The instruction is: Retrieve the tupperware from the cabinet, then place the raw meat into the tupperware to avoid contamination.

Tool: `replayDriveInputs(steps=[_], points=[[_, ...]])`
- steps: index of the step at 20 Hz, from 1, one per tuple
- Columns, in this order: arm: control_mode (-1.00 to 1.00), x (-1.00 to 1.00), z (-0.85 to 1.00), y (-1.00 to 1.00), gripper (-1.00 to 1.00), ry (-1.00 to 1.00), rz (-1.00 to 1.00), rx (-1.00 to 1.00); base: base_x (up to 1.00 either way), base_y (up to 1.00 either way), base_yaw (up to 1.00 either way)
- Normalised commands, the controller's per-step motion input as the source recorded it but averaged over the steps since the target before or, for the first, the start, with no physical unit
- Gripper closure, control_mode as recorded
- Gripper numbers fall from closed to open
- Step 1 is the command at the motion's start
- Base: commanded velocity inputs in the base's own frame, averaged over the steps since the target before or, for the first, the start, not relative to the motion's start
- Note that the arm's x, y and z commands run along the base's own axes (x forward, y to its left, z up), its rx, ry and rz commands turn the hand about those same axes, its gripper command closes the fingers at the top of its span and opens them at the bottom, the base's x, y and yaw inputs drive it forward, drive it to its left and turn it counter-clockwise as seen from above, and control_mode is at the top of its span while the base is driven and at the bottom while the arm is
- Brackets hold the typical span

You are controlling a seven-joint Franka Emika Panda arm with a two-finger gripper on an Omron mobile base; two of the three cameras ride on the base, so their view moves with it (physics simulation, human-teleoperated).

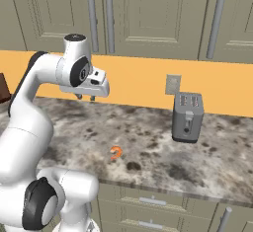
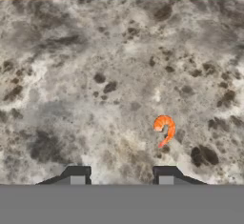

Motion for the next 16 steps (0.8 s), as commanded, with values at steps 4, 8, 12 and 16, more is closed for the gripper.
replayDriveInputs(steps=[4,8,12,16], points=[[-1.00,-0.02,0.00,0.00,-1.00,0.00,0.00,0.00,0.00,0.00,0.00],[-1.00,-0.10,0.04,0.00,-1.00,-0.06,-0.02,0.00,0.00,0.00,0.00],[-1.00,-0.19,0.28,0.00,-1.00,-0.17,-0.04,0.00,0.00,0.00,0.00],[-1.00,-0.22,0.55,0.00,-1.00,-0.18,-0.07,0.00,0.00,0.00,0.00]])
